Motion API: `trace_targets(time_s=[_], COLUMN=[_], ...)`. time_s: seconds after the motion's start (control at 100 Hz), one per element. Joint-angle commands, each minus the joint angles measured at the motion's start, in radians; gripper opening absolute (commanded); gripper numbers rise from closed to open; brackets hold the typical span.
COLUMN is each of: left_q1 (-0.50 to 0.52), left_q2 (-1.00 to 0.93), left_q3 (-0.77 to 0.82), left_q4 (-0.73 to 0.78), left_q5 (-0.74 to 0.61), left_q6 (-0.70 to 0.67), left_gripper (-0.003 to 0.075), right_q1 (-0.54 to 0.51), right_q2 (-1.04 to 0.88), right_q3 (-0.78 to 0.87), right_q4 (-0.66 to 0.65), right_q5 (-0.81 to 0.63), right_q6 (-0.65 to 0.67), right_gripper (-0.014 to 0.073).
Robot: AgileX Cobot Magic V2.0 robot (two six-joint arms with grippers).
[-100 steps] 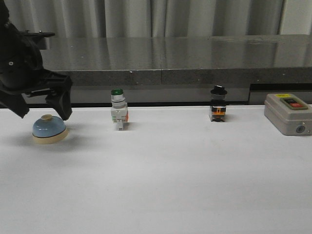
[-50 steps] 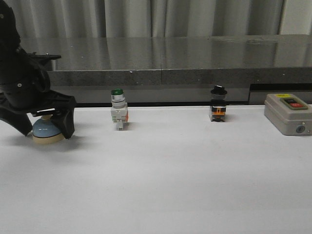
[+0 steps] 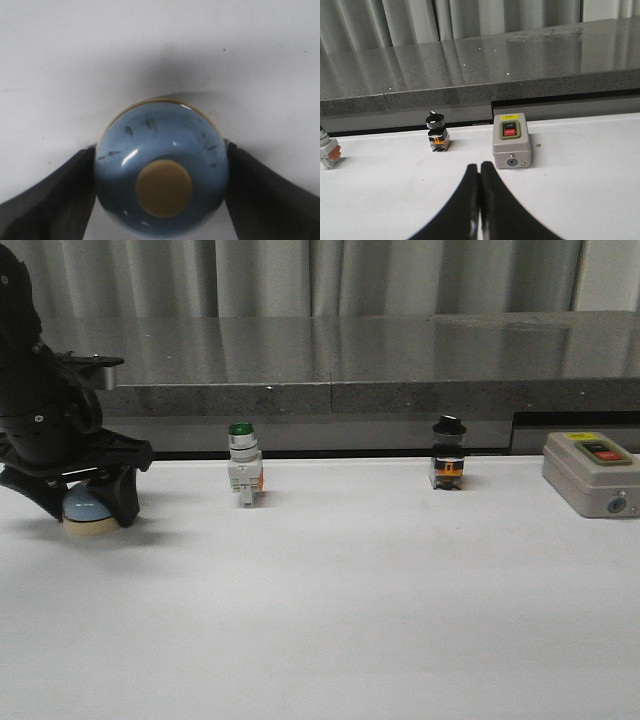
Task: Place and press bell with both arms
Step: 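Lift the blue bell with the left gripper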
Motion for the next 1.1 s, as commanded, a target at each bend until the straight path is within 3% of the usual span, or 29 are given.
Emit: trace_targets(time_s=[0.0,0.66,0.96,1.09], left_q1=[-0.004,-0.027,-0.213,-0.32], left_q2=[-0.048,-0.352,-0.399,-0.396], left_q3=[-0.026,-0.026,-0.026,-0.026], left_q4=[-0.011,-0.022,-0.022,-0.022], left_q5=[-0.013,0.297,0.313,0.252], left_q6=[-0.001,0.001,0.015,0.015], left_gripper=[0.0308,0.0289,0.0289,0.0289], right_q1=[-0.004,-0.004,-0.004,-0.004], right_q2=[-0.02,-0.02,-0.02,-0.02], right_q3=[-0.02,-0.02,-0.02,-0.02], right_q4=[0.001,0.001,0.001,0.001], right_q5=[-0.08,-0.08,-0.08,-0.08], right_q6=[-0.007,-0.007,-0.007,-0.007], right_gripper=[-0.0064,-0.0064,-0.0064,-0.0064])
